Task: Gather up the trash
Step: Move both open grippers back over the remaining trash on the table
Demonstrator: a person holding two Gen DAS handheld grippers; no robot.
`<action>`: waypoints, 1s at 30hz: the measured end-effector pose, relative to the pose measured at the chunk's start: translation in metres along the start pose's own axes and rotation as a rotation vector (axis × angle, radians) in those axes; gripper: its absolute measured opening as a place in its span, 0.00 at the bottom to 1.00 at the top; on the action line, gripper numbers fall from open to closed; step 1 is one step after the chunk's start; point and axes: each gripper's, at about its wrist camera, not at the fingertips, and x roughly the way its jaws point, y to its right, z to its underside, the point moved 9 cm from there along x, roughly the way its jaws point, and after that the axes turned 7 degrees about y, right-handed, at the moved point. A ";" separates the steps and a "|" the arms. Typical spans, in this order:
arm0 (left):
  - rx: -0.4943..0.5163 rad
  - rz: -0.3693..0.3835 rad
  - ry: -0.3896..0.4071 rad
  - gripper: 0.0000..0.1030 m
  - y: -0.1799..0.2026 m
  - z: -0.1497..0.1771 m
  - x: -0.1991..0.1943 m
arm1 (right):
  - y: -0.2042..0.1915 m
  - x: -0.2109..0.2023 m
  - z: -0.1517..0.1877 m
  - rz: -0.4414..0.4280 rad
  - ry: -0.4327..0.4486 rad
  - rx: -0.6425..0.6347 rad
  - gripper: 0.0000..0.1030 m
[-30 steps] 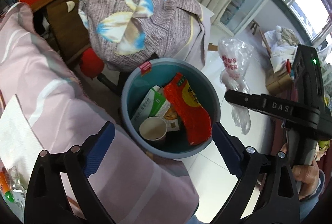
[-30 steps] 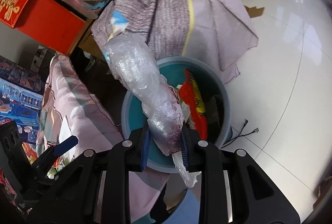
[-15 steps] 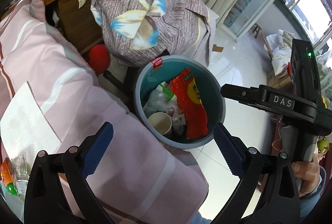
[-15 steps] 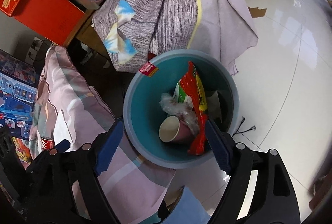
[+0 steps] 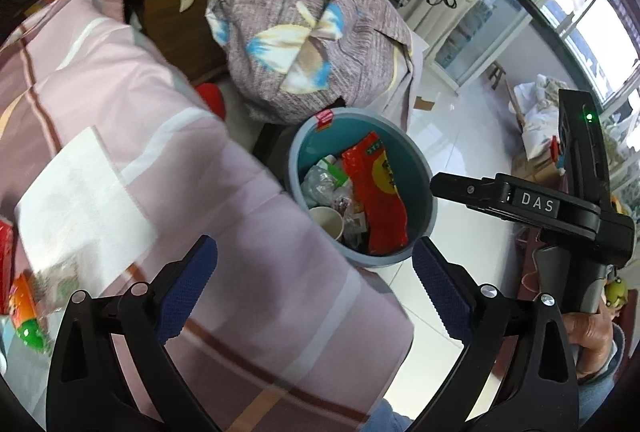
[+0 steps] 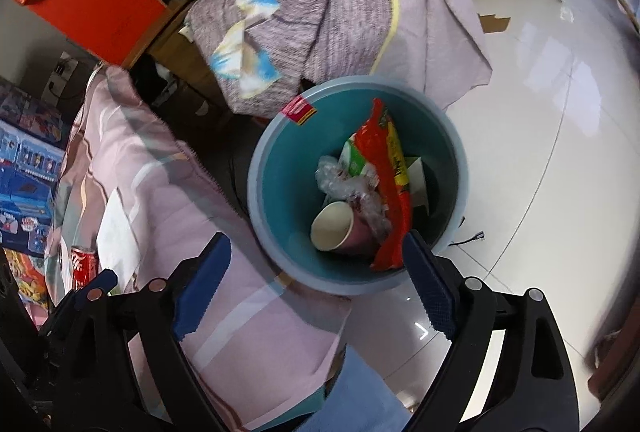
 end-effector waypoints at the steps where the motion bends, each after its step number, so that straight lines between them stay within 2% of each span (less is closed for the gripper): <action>1: -0.005 -0.004 0.006 0.95 -0.004 0.002 -0.005 | -0.005 0.000 0.002 -0.003 -0.002 -0.006 0.81; 21: -0.202 -0.095 0.095 0.96 -0.131 0.047 -0.094 | -0.152 0.017 0.069 -0.073 -0.090 -0.228 0.81; 30: -0.271 -0.165 0.150 0.96 -0.194 0.068 -0.143 | -0.219 0.021 0.100 -0.084 -0.122 -0.355 0.81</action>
